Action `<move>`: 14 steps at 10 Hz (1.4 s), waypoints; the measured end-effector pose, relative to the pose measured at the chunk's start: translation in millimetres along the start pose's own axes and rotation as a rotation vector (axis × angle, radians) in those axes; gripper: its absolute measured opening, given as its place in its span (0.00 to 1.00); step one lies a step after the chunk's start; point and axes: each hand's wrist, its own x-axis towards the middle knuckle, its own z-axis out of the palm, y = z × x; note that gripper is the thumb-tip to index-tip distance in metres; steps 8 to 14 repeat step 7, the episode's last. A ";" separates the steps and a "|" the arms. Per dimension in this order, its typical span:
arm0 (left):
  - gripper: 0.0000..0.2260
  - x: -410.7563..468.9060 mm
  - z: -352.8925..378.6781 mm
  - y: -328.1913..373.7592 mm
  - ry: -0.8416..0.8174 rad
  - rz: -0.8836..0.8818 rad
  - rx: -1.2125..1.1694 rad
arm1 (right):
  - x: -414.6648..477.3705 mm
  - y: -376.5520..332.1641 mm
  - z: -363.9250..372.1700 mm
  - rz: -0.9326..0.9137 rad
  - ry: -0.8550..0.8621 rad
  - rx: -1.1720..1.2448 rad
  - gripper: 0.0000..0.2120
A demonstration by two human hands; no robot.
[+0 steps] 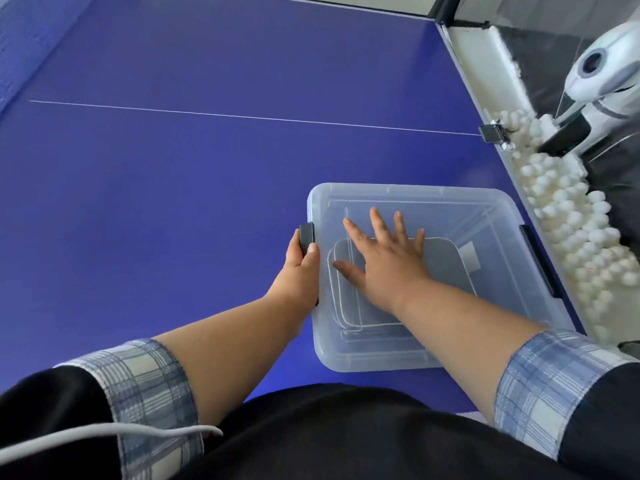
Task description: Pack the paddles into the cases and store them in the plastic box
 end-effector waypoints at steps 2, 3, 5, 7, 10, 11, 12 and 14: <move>0.21 8.2 8.0 2.2 0.048 0.165 0.066 | 5.9 0.7 1.6 0.014 -0.022 -0.008 0.40; 0.24 9.3 15.3 5.1 0.044 0.197 0.118 | 6.5 0.3 1.5 0.019 -0.034 -0.009 0.39; 0.26 13.2 17.1 6.0 0.065 0.202 0.152 | 4.3 0.3 -0.6 0.017 -0.061 -0.019 0.36; 0.37 5.5 14.5 19.4 0.139 0.057 0.497 | 1.9 7.1 -24.8 -0.007 -0.155 0.192 0.32; 0.37 5.5 14.5 19.4 0.139 0.057 0.497 | 1.9 7.1 -24.8 -0.007 -0.155 0.192 0.32; 0.37 5.5 14.5 19.4 0.139 0.057 0.497 | 1.9 7.1 -24.8 -0.007 -0.155 0.192 0.32; 0.37 5.5 14.5 19.4 0.139 0.057 0.497 | 1.9 7.1 -24.8 -0.007 -0.155 0.192 0.32; 0.37 5.5 14.5 19.4 0.139 0.057 0.497 | 1.9 7.1 -24.8 -0.007 -0.155 0.192 0.32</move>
